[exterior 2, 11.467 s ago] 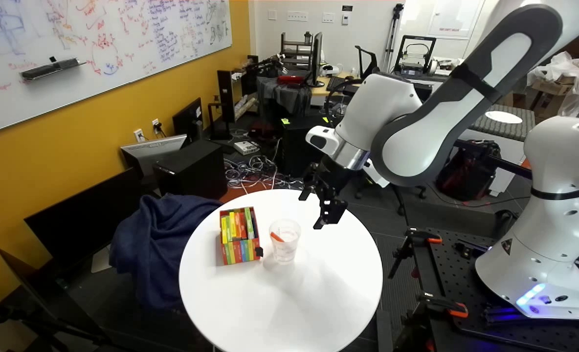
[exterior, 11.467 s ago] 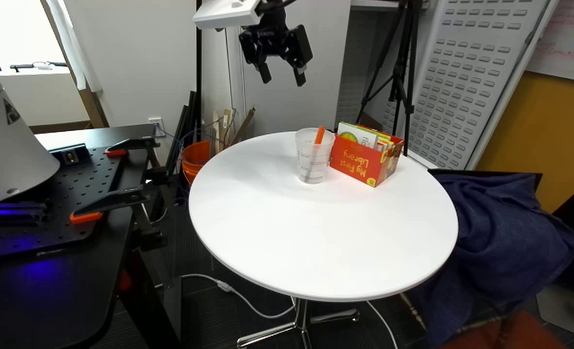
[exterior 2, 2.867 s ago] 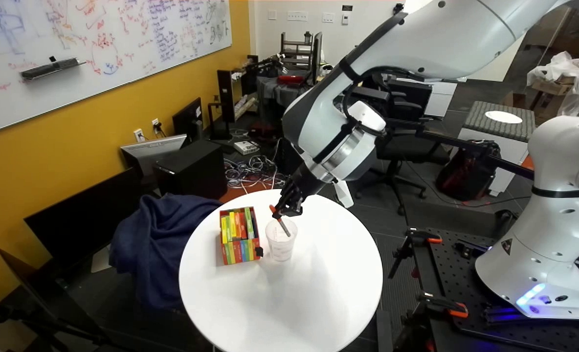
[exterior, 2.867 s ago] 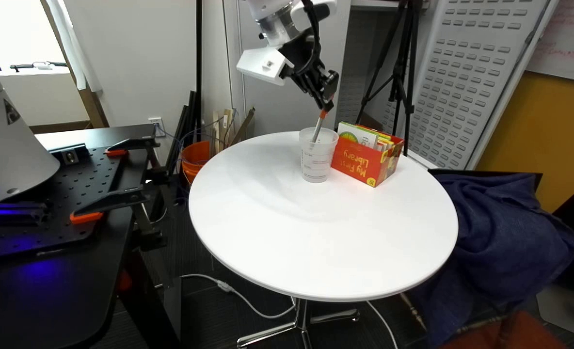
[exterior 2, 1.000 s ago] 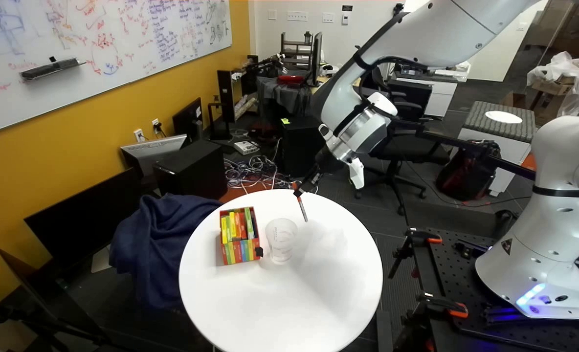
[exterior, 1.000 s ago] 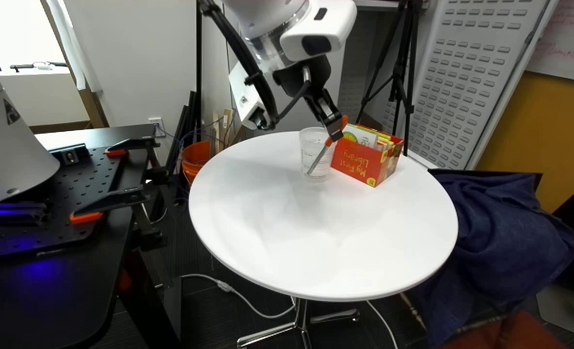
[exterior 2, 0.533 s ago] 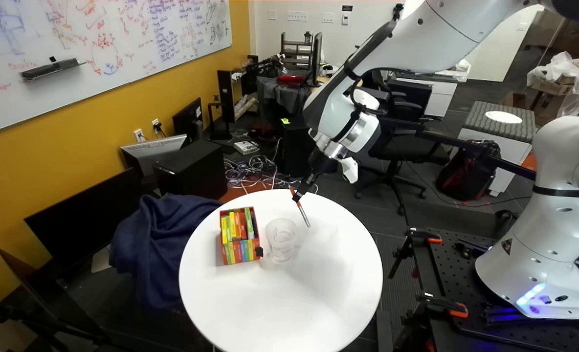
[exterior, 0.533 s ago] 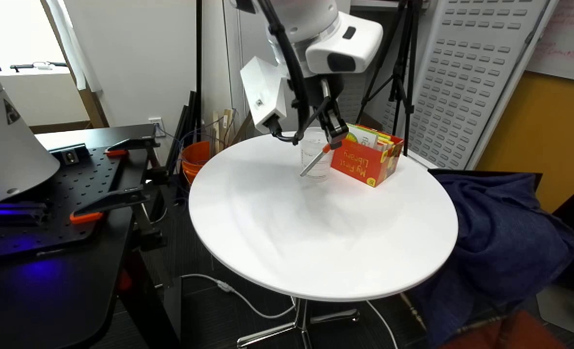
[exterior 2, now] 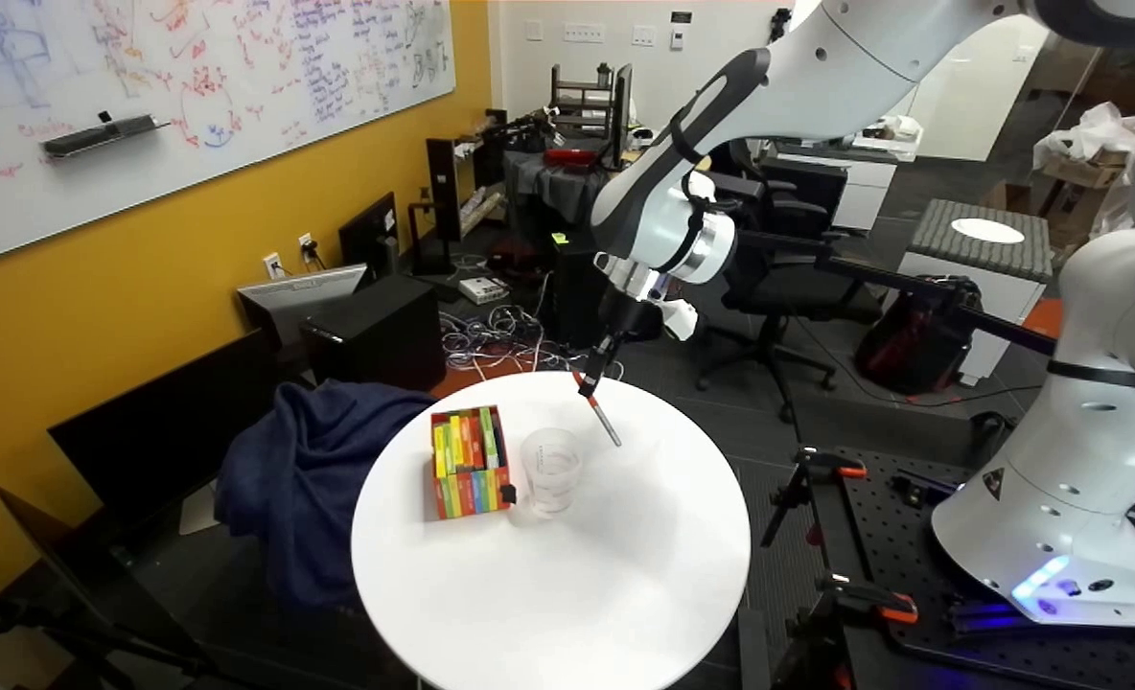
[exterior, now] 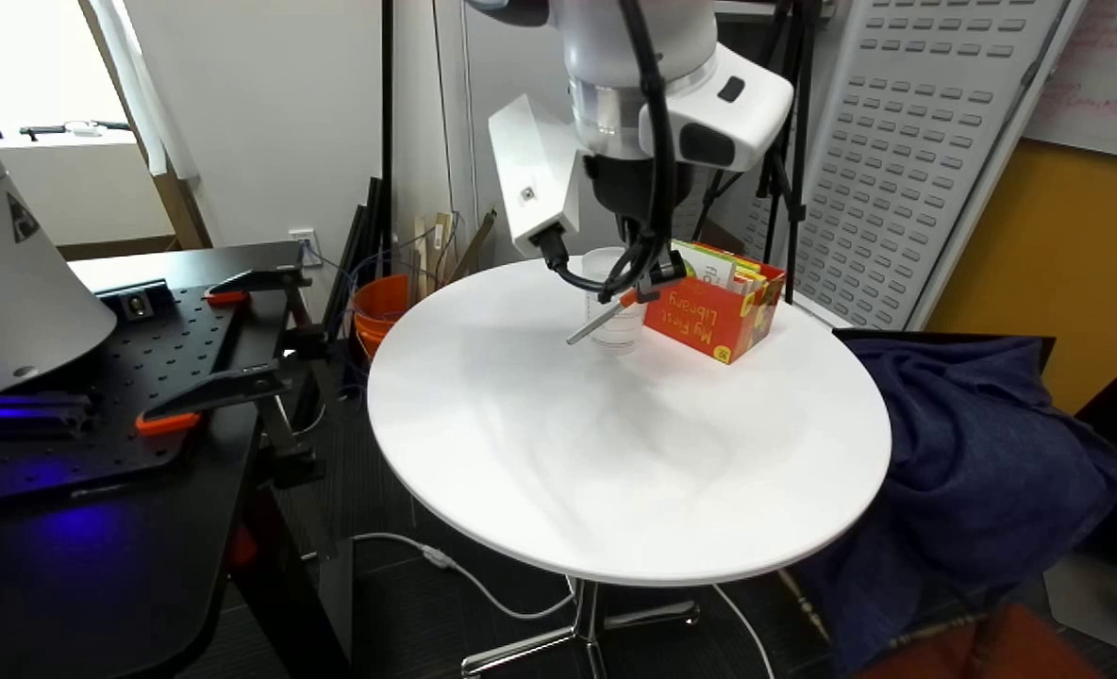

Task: Remove the marker from the cup and place it on the table

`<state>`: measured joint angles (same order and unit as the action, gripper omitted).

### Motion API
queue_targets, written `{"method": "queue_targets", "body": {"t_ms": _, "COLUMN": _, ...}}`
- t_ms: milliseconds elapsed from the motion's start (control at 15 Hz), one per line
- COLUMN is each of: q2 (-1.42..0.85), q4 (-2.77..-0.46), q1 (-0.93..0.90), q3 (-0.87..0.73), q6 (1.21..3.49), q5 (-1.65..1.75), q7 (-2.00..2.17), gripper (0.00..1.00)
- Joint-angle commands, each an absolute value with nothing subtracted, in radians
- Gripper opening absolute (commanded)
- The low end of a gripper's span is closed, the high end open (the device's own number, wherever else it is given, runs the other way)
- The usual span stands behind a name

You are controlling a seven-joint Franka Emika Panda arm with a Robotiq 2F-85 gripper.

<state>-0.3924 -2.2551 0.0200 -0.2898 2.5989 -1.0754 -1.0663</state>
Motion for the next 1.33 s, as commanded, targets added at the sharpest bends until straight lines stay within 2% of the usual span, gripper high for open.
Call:
{"method": "queue_targets", "body": {"t_ms": 0, "q2": -0.403, "q4": -2.209, "q1": 0.116, "q3": -0.216, "q6": 2.518, "q5": -0.946, "q7": -0.929, "gripper": 0.04}}
{"method": "queue_targets", "body": {"t_ms": 667, "q2": -0.427, "q4": -2.148, "q1": 0.225, "q3": -0.13, "q6": 2.42, "q5": -0.762, "q7": -0.692, "gripper": 0.04}}
{"method": "queue_targets", "body": {"t_ms": 733, "q2": -0.429, "q4": -2.145, "q1": 0.23, "q3": -0.124, "q6": 2.422, "q5": -0.752, "q7": -0.674, "gripper": 0.42}}
{"method": "queue_targets", "body": {"t_ms": 800, "q2": -0.432, "q4": -2.141, "q1": 0.235, "q3": -0.118, "q6": 2.422, "q5": -0.744, "q7": -0.661, "gripper": 0.44}}
{"method": "queue_targets", "body": {"t_ms": 933, "q2": -0.435, "q4": -2.135, "q1": 0.246, "q3": -0.108, "q6": 2.42, "q5": -0.734, "q7": -0.64, "gripper": 0.57}}
{"method": "queue_targets", "body": {"t_ms": 1267, "q2": -0.438, "q4": -2.13, "q1": 0.262, "q3": -0.089, "q6": 2.425, "q5": -0.719, "q7": -0.615, "gripper": 0.96}}
